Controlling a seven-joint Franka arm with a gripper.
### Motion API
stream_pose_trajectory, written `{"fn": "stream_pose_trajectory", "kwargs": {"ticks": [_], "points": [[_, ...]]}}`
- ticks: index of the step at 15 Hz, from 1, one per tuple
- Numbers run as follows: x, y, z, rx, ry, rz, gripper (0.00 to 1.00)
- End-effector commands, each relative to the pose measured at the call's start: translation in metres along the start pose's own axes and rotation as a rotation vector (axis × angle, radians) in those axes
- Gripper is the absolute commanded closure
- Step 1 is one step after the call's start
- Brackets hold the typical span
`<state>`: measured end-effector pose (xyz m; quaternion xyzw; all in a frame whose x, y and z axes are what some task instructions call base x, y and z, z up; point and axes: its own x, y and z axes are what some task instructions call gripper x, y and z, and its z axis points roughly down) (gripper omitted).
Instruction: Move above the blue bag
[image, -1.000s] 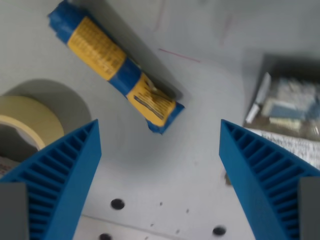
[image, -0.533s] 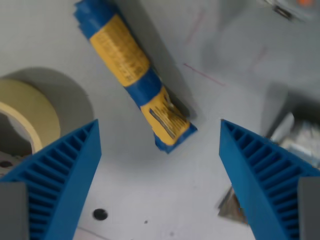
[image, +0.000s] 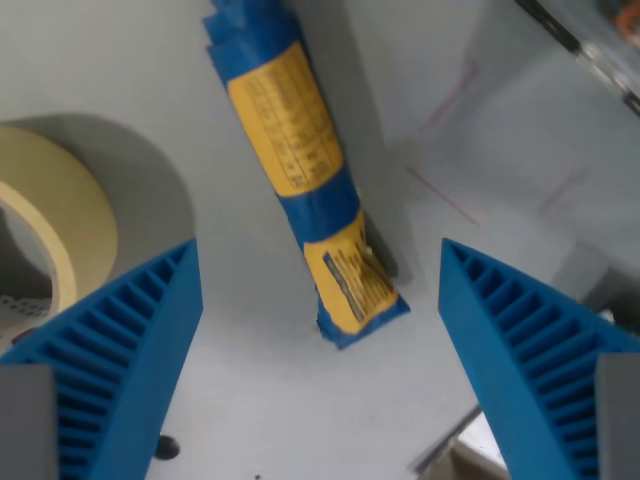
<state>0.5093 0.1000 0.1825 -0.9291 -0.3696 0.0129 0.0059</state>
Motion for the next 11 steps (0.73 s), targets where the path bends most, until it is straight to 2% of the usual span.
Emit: {"fn": "stream_pose_trajectory", "kwargs": {"ticks": [1, 11], "points": [[-0.0011, -0.0051, 0.0064, -0.067, 0.08, -0.186, 0.0], [0.002, -0.0074, 0.0128, -0.062, 0.075, -0.12, 0.0]]}}
